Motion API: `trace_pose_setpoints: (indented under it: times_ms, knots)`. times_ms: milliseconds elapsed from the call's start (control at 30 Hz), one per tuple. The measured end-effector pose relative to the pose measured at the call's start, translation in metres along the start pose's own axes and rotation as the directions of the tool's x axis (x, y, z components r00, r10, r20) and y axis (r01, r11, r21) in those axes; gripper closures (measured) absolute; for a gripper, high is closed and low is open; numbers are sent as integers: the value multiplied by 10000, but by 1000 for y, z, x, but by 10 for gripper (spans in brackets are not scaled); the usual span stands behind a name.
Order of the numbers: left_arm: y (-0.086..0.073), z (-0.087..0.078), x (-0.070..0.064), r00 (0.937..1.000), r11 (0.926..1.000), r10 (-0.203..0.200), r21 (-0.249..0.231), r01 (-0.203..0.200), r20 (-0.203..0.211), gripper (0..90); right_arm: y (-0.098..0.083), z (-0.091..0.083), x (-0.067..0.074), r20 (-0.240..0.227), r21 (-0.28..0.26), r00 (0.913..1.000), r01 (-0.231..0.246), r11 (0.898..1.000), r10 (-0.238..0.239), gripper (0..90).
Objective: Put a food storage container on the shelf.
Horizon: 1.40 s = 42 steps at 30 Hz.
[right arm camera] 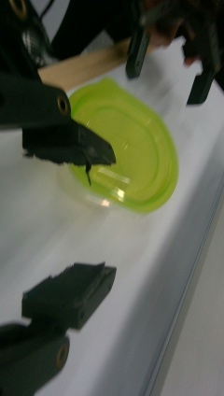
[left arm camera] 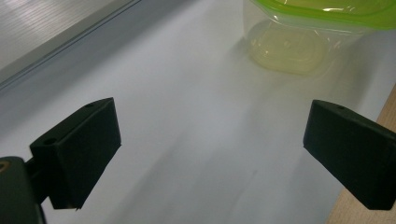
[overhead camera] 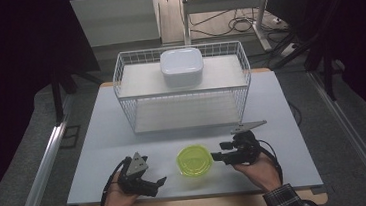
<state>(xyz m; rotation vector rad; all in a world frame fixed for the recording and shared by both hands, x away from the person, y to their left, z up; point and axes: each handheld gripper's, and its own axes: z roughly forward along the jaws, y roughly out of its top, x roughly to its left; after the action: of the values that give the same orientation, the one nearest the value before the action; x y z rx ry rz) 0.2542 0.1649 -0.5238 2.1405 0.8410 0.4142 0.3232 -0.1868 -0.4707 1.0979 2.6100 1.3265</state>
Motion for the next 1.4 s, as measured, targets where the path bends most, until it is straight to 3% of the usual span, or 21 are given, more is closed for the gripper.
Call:
trace_pose_setpoints:
  times_ms: [133, 267, 367, 500, 633, 800, 900, 1067, 1233, 1300, 1400]
  knots:
    - [0, 0, 0, 10000, 10000, 11, 9, -11, -12, 37, 5, 10, -3, -470, 46, 9978, -463, 9989, 465, 539]
    - [0, 0, 0, 10000, 10000, -9, 7, 9, -11, 37, 6, 18, -10, -805, 179, 9896, -1182, 9928, 1193, 585]
    - [0, 1, 0, 10000, 10000, -1, 15, 1, 9, 37, 6, 23, -15, -1171, 245, 9769, -1769, 9839, 1786, 602]
    - [0, 1, 0, 10000, 10000, 39, 58, -39, 4, 37, 6, 29, -19, -1202, 495, 9676, -2177, 9748, 2222, 631]
    - [0, 1, 0, 10000, 10000, 41, 57, -41, 13, 37, 4, 32, -23, -1589, 691, 9461, -2745, 9591, 2822, 671]
    - [0, 1, 0, 10000, 10000, 62, 56, -62, 6, 38, 2, 36, -26, -1903, 993, 9245, -3165, 9434, 3302, 750]
    - [0, 2, -1, 10000, 10000, 45, 71, -46, 10, 38, 3, 37, -25, -2117, 1070, 9176, -3205, 9412, 3365, 801]
    - [0, 1, -1, 10000, 10000, 46, 58, -46, 0, 38, 5, 37, -23, -2333, 1014, 9094, -3293, 9388, 3442, 815]
    - [0, 1, -1, 10000, 10000, 33, 32, -33, -15, 38, 9, 33, -20, -2129, 757, 9221, -3143, 9463, 3232, 819]
    - [0, 1, 0, 10000, 10000, 30, 30, -30, -18, 38, 9, 31, -21, -2238, 704, 9156, -3266, 9426, 3339, 819]
    - [0, 1, 0, 10000, 10000, 35, 27, -35, -21, 38, 11, 27, -22, -2303, 513, 9135, -3328, 9416, 3354, 820]
